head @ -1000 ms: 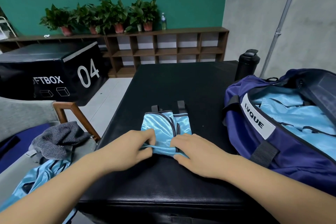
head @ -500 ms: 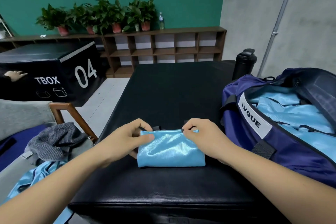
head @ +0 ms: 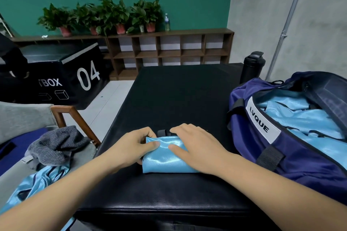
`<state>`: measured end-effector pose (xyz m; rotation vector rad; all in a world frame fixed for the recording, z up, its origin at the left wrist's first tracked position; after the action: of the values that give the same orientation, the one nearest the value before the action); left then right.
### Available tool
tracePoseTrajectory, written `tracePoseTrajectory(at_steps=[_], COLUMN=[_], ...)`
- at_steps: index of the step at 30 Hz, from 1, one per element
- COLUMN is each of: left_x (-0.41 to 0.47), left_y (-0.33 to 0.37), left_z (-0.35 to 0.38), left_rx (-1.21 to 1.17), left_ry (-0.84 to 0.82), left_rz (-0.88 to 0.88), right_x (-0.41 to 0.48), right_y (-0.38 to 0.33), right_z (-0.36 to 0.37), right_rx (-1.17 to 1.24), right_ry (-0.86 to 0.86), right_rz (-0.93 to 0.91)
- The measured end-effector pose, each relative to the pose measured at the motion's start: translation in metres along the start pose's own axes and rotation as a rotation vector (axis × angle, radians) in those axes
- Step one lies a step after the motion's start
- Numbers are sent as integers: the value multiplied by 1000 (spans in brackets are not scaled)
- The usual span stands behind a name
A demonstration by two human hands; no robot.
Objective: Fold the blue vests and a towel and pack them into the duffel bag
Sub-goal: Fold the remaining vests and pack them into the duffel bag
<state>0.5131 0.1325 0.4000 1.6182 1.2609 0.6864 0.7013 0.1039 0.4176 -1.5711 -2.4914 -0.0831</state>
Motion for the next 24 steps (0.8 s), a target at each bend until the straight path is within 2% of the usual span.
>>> tracePoseTrajectory(at_steps=[5,12,18,24], left_x=[1,-1,5,23], left_y=[-1,3,14,26], left_z=[1,7,-3,-6], left_rx=[9,23,-28,-60], left_ry=[-30,-117,-30,45], left_rz=[-4,-4,31,71], right_x=[5,2,-4,-22], right_y=[10,15,14,38], right_z=[18,22,-5,-80], right_rx=[23,210,273,223], right_ry=[-197,-312,-308,-218], right_rz=[45,95,70,82])
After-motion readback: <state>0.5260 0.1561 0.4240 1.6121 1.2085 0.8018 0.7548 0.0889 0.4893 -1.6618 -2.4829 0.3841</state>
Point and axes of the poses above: each hand's wrist, its own x-axis towards the middle knuckle, its own z-axis out of the palm, y = z × x, the point moved 8 cm from there along x, towards the middle knuckle, and after that the axes turned 11 degrees about -x, right-handed, at the moved point
